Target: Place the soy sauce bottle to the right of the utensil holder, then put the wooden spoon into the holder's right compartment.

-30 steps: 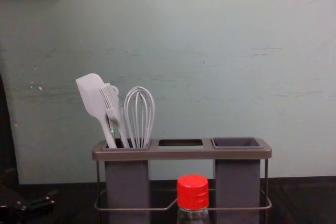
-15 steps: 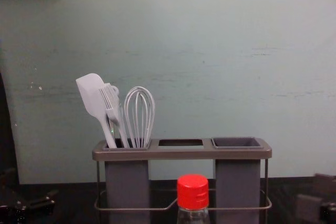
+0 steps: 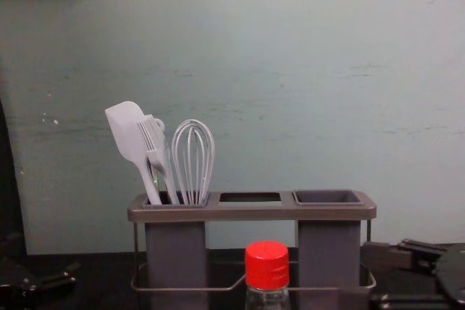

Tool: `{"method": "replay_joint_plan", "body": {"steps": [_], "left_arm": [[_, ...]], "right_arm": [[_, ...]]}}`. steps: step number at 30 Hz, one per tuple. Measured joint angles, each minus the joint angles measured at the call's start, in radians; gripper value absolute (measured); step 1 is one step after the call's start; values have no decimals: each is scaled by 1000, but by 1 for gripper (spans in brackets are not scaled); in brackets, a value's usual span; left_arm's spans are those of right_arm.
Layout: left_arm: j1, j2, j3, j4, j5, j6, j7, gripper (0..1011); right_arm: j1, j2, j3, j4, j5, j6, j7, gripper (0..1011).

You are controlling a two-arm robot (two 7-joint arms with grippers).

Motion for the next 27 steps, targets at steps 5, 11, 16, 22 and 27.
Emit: {"method": "replay_joint_plan", "body": {"steps": [5, 11, 16, 22, 27], "left_arm": [[0, 0, 0, 0, 0, 0, 0, 1005], [0, 0, 0, 0, 0, 0, 0, 1005], [0, 0, 0, 0, 0, 0, 0, 1005], [0, 0, 0, 0, 0, 0, 0, 1005], [0, 0, 0, 0, 0, 0, 0, 1005]], "right_arm": [[29, -8, -28, 5, -12, 9, 11, 1004], [62, -27, -57, 22, -13, 16, 23, 1004], [85, -40, -78, 29, -13, 27, 27, 1004], [120, -62, -105, 45, -20, 39, 26, 1004], [154, -84, -129, 68, -28, 48, 25, 1004]]}}
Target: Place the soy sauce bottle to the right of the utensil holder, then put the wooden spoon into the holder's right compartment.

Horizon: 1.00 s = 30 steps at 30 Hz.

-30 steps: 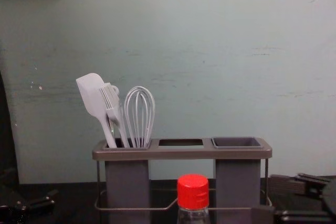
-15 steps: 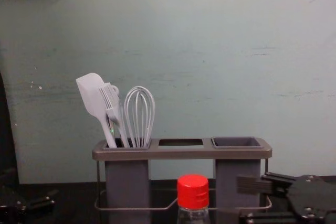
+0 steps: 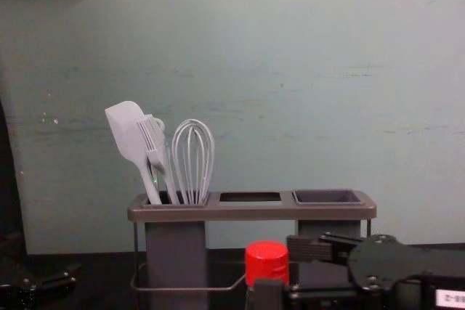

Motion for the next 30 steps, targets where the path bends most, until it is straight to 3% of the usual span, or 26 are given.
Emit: {"method": "replay_joint_plan", "body": {"steps": [12, 19, 30], "left_arm": [[0, 0, 0, 0, 0, 0, 0, 1005], [0, 0, 0, 0, 0, 0, 0, 1005], [0, 0, 0, 0, 0, 0, 0, 1005]], "right_arm": [[53, -42, -44, 44, -19, 11, -3, 1004], [63, -60, -52, 66, -28, -5, -14, 1004], [62, -58, -51, 64, -27, -6, -14, 983]]}}
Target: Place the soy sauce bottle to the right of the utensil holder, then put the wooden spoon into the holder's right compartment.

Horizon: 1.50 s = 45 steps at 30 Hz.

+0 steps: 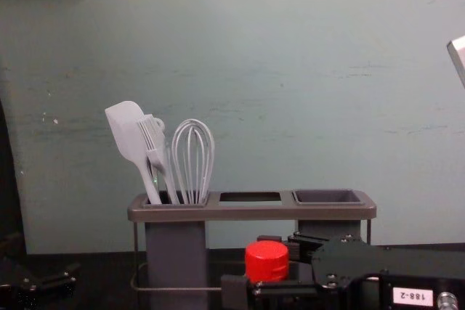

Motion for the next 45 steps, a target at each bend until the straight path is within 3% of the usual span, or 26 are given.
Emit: {"method": "replay_joint_plan", "body": {"steps": [5, 21, 33, 38, 45], "left_arm": [[0, 0, 0, 0, 0, 0, 0, 1005], [0, 0, 0, 0, 0, 0, 0, 1005], [0, 0, 0, 0, 0, 0, 0, 1005], [0, 0, 0, 0, 0, 0, 0, 1005], [0, 0, 0, 0, 0, 0, 0, 1005]], "right_arm": [[0, 0, 0, -1, 1, 0, 1, 888], [-1, 2, 2, -3, 3, 1, 2, 385], [-10, 15, 9, -32, -1, -1, -5, 383], [-30, 43, 35, -87, 3, 2, -29, 383], [-117, 123, 119, -191, 38, 11, -82, 383]]}}
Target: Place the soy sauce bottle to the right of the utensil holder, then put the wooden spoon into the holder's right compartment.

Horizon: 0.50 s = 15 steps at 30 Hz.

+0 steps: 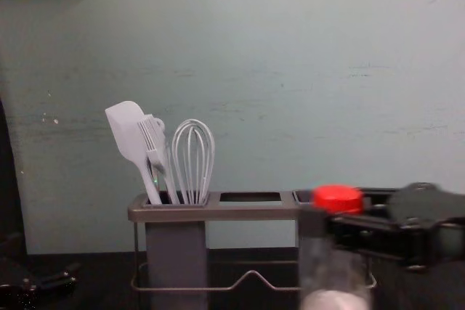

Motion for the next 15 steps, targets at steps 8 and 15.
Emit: {"method": "replay_joint_plan", "body": {"steps": [8, 15], "left_arm": [[0, 0, 0, 0, 0, 0, 0, 1005], [0, 0, 0, 0, 0, 0, 0, 1005]], "right_arm": [[-132, 82, 122, -51, 47, -37, -52, 383], [-195, 111, 211, -30, 52, -58, -80, 383]]}}
